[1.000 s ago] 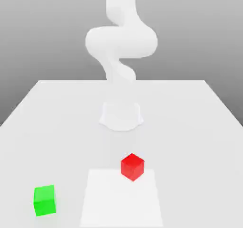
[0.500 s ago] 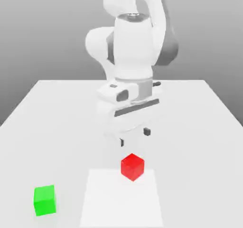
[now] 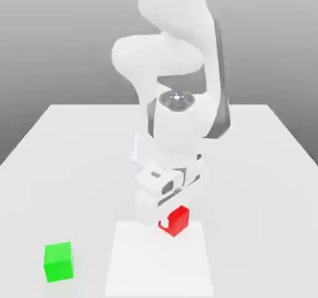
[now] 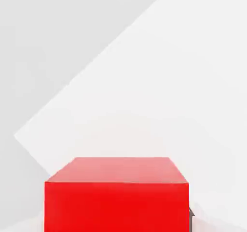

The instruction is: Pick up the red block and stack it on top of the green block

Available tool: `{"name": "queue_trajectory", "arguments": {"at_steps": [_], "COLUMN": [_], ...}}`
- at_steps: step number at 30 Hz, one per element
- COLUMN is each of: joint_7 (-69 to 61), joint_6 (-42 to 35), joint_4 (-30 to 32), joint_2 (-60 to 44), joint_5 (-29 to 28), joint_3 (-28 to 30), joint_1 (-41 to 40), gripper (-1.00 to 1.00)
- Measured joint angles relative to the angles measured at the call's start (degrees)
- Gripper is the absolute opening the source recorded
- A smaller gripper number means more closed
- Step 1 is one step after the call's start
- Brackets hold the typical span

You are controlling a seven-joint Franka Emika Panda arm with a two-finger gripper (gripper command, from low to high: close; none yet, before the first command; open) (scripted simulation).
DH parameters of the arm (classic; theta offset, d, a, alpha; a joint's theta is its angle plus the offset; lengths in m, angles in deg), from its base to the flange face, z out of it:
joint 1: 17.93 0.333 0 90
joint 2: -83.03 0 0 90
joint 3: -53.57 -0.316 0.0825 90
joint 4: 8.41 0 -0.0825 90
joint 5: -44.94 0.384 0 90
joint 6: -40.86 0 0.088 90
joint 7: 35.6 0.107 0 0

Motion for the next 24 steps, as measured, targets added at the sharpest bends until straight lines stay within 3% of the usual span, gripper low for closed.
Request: {"name": "queue_trajectory", "arguments": {"at_steps": [6,8,19,24], "joint_7": [3.40,6.55,31.25,31.62], "joint_6": [-10.29,-12.93,-24.44,-18.99], "joint_4": [1.71,-0.51,-22.75,-26.01], "joint_2": [11.99,12.35,1.48,-7.36], "joint_5": [-4.74,-5.01,-1.57,2.73], "joint_3": [0.16,1.15,9.70,8.55], "joint_1": [-1.18,-3.10,-20.07,-22.33], "gripper": [-1.00,-1.00,-1.00,-1.00]}}
